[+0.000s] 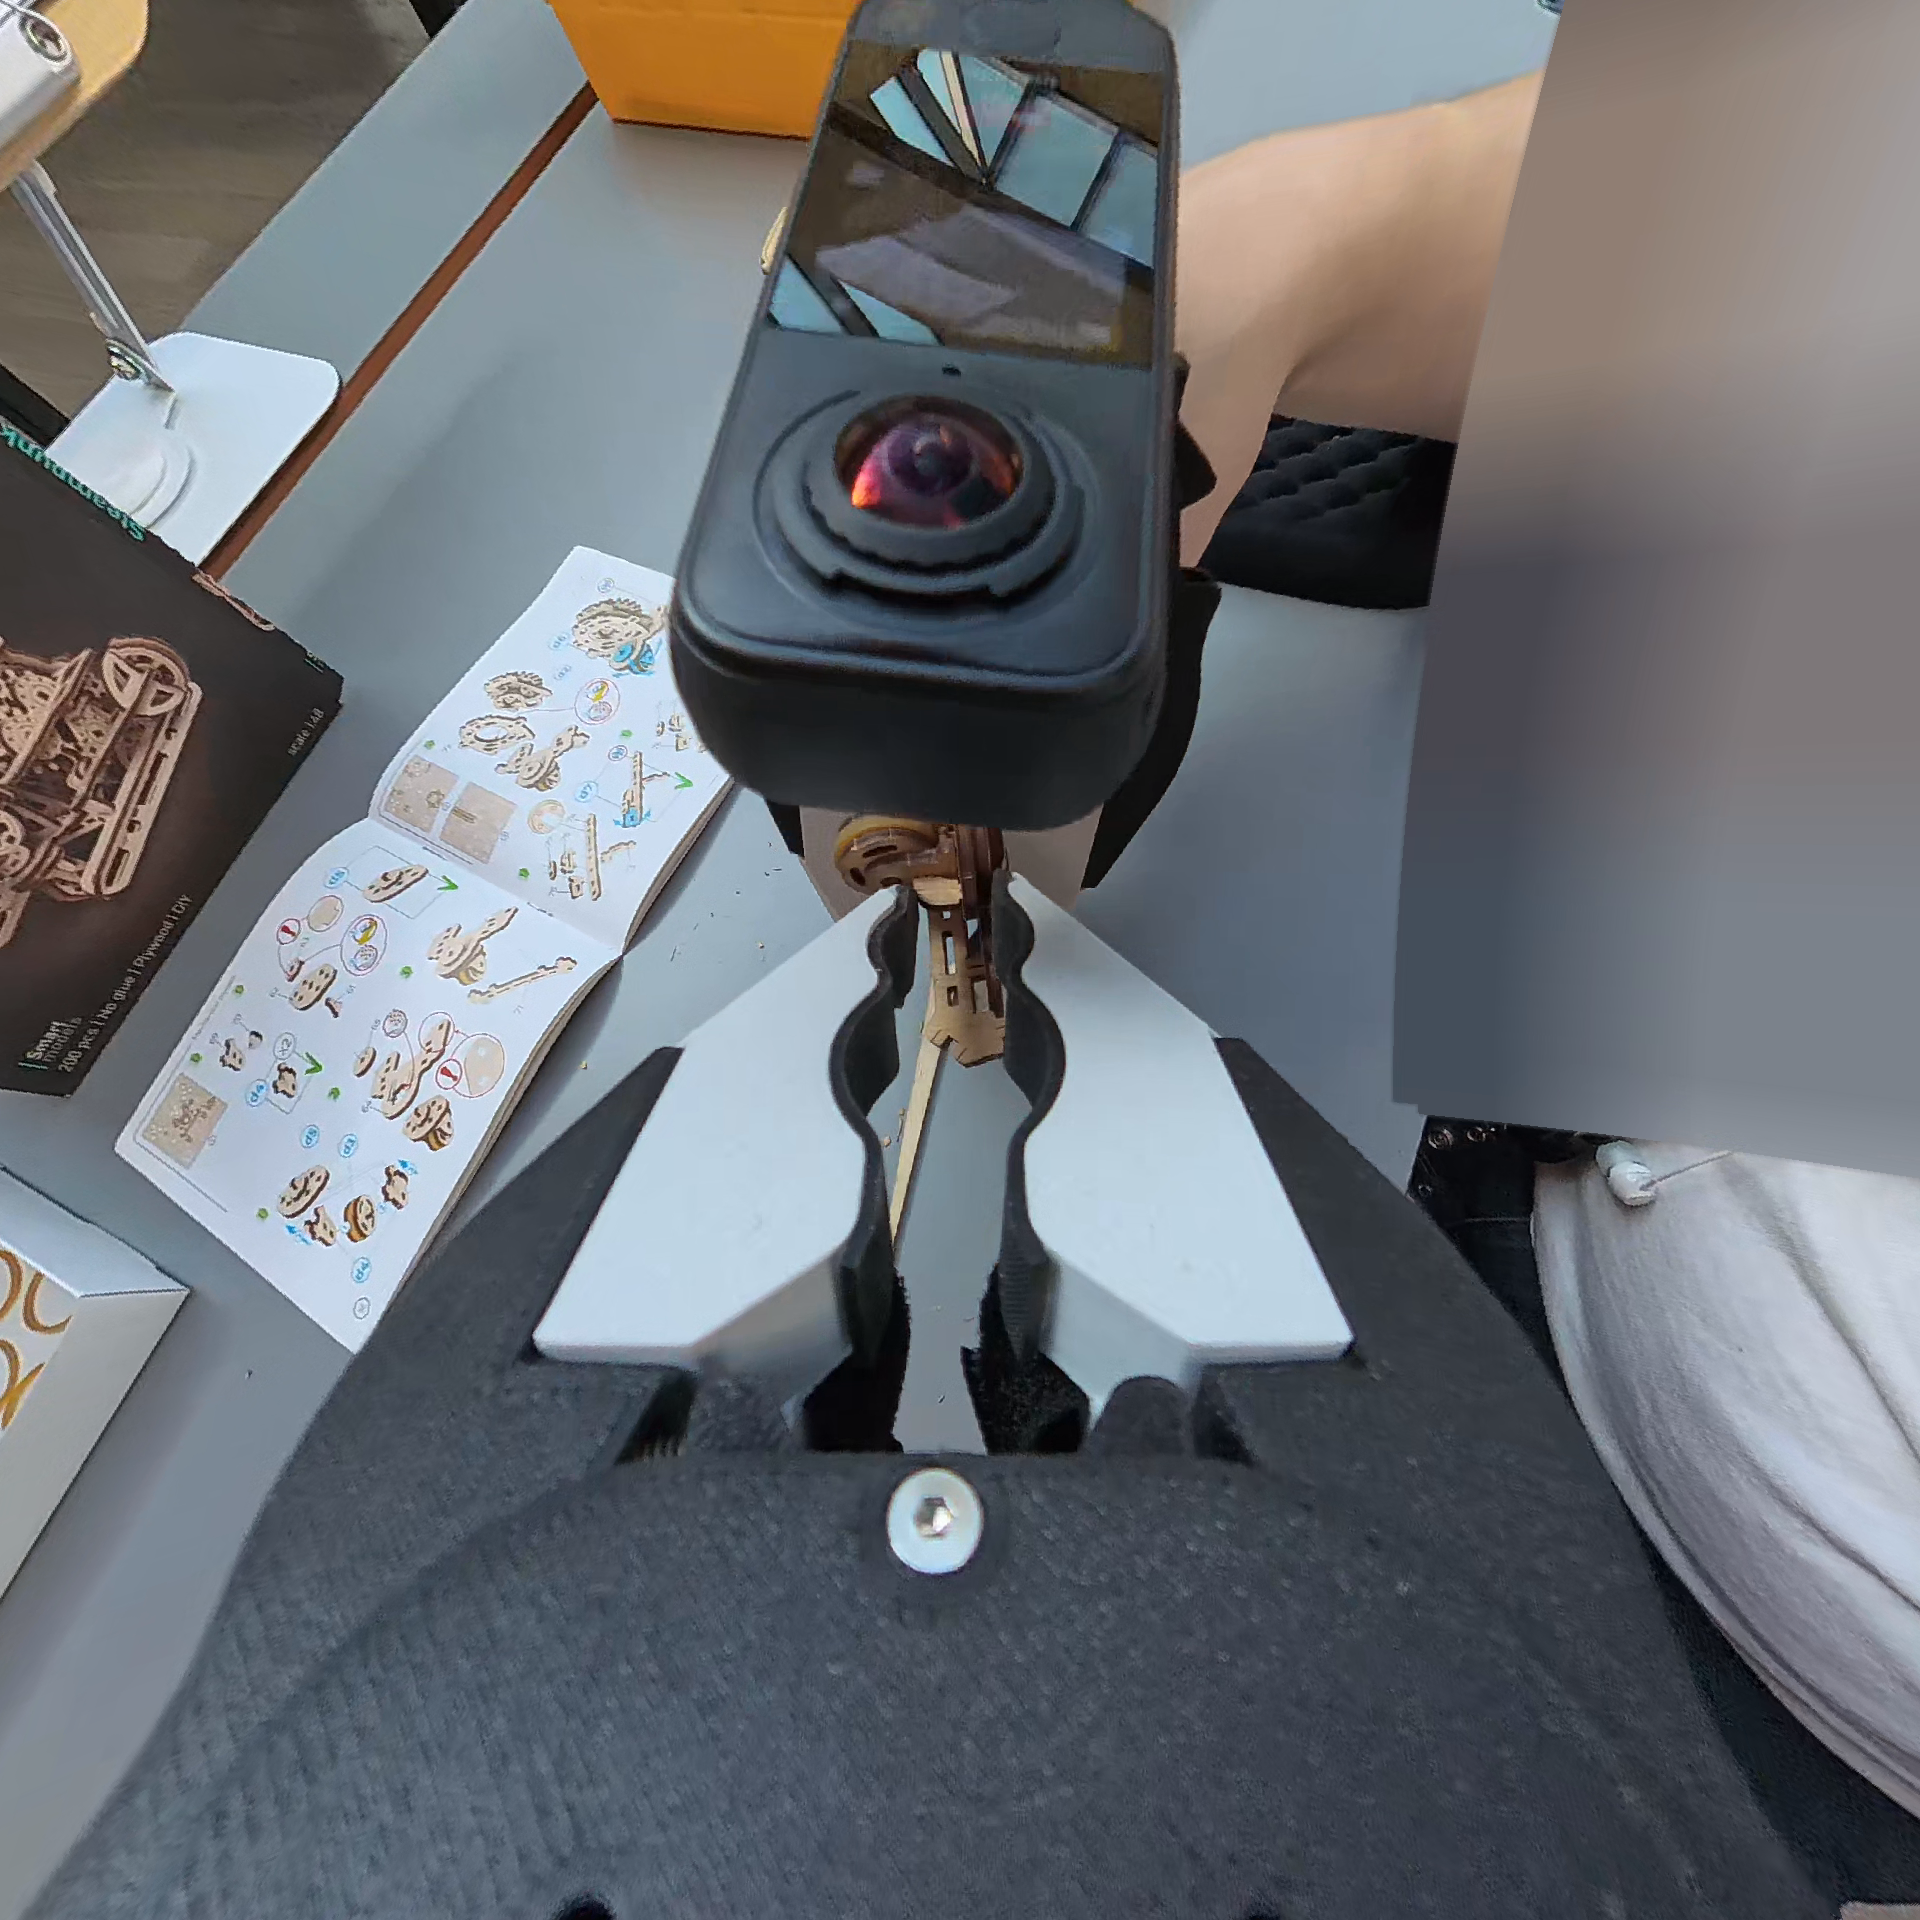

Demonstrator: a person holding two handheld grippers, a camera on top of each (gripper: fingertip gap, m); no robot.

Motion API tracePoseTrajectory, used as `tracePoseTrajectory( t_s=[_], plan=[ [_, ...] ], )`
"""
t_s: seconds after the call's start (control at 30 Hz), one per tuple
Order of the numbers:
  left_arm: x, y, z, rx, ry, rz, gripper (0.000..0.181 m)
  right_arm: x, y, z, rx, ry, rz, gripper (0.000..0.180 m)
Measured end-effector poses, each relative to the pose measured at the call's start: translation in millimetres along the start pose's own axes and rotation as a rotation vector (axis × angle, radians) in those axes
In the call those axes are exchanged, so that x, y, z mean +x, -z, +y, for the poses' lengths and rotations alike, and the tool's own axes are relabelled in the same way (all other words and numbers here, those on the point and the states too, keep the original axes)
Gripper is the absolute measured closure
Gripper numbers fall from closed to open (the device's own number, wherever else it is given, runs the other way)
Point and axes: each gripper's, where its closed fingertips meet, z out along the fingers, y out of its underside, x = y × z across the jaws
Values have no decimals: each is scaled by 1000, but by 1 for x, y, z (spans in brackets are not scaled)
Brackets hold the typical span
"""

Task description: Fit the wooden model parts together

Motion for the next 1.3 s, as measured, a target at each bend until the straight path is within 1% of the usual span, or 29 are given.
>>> tracePoseTrajectory(
  t_s=[0.07, 0.13, 0.33, 0.37, 0.4, 0.47, 0.5, 0.53, 0.57, 0.67, 0.7, 0.77, 0.93, 1.07, 1.2, 1.3],
  plan=[
    [-1, 0, 0, 4, 0, -12, 168, 2, 0, -3, 25, -20, 3, 159],
    [-1, 2, -1, 8, -6, -12, 168, -3, 0, -6, 45, -57, -51, 156],
    [0, 1, 2, -31, -128, -73, 168, 4, 8, -12, 79, -30, -4, 148],
    [0, 0, 3, -38, -141, -80, 168, 4, 9, -14, 92, -32, -3, 151],
    [0, -1, 3, -41, -152, -95, 169, 2, 10, -14, 91, -22, -17, 170],
    [-2, 0, 1, -33, -159, -109, 168, 6, 9, -15, 99, 13, 34, 173],
    [-1, 0, 0, -25, -147, -100, 168, 6, 9, -14, 93, 19, 36, 171],
    [0, 1, -2, -14, -135, -88, 169, 6, 8, -12, 72, 3, 32, 154],
    [0, 1, -2, -7, -128, -86, 169, 8, 7, -10, 56, -19, 40, 147],
    [-3, 3, -3, 3, -117, -98, 169, 7, 9, -10, 73, -35, 17, 147],
    [-4, 4, -3, 5, -99, -92, 169, 5, 10, -11, 85, -30, -2, 143],
    [-6, 6, -2, 19, -44, -73, 169, 2, 17, -15, 132, -37, -40, 142],
    [-9, 13, -6, 120, 159, 28, 169, 1, 28, -15, 192, -138, -138, 133],
    [-14, 16, -5, 147, 270, 68, 169, -7, 26, -17, 198, -158, -196, 134],
    [-14, 18, -8, 196, 381, 148, 169, -16, 27, -22, 211, -183, -257, 137],
    [-15, 20, -9, 222, 428, 183, 169, -18, 29, -25, 226, -195, -281, 139]
  ],
)
